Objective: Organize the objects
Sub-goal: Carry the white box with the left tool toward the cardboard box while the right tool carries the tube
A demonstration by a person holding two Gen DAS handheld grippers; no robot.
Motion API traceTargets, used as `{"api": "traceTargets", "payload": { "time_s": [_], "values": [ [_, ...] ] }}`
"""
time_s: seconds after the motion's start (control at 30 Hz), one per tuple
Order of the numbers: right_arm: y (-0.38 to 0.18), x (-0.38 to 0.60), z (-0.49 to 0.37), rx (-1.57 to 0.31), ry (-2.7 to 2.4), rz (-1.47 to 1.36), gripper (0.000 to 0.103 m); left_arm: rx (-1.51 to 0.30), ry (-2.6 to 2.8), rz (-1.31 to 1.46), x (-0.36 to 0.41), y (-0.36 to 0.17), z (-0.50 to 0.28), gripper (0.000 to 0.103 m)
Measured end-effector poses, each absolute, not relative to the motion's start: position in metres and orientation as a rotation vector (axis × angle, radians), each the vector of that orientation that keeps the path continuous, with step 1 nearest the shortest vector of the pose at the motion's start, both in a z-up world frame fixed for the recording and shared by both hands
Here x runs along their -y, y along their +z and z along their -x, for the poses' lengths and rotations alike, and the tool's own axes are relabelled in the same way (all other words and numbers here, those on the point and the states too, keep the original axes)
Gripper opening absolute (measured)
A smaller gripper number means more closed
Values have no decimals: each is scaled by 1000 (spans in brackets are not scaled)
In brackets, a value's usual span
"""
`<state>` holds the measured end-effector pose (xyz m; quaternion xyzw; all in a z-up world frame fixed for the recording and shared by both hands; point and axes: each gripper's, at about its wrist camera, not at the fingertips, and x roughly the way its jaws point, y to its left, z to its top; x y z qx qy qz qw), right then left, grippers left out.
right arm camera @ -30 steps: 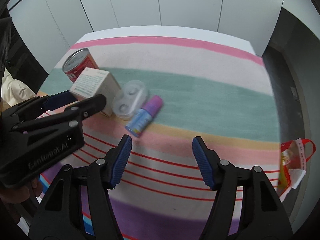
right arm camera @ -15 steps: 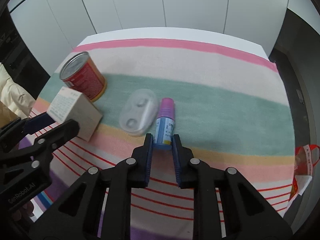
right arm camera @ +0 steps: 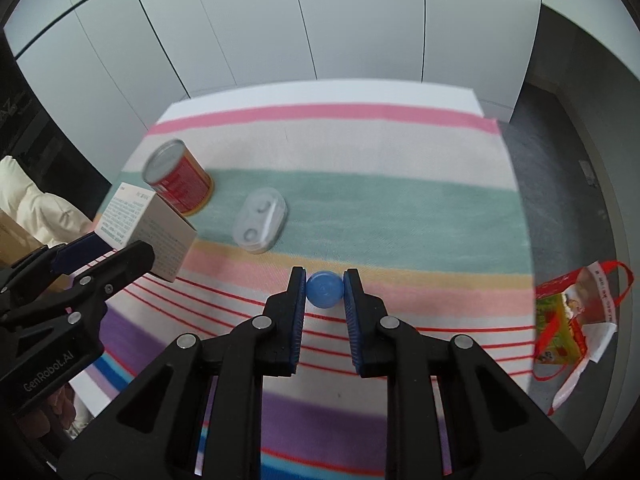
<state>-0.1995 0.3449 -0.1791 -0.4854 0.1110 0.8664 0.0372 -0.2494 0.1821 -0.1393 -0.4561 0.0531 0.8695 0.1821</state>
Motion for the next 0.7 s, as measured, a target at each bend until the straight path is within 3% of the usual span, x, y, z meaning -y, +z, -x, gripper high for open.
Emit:
{"api": "traceTargets", "payload": {
  "time_s": [0.7],
  "values": [
    [-57, -326, 102, -341, 2727, 1391, 20, -115, 2489, 1203, -156, -43, 163, 52]
  ]
}}
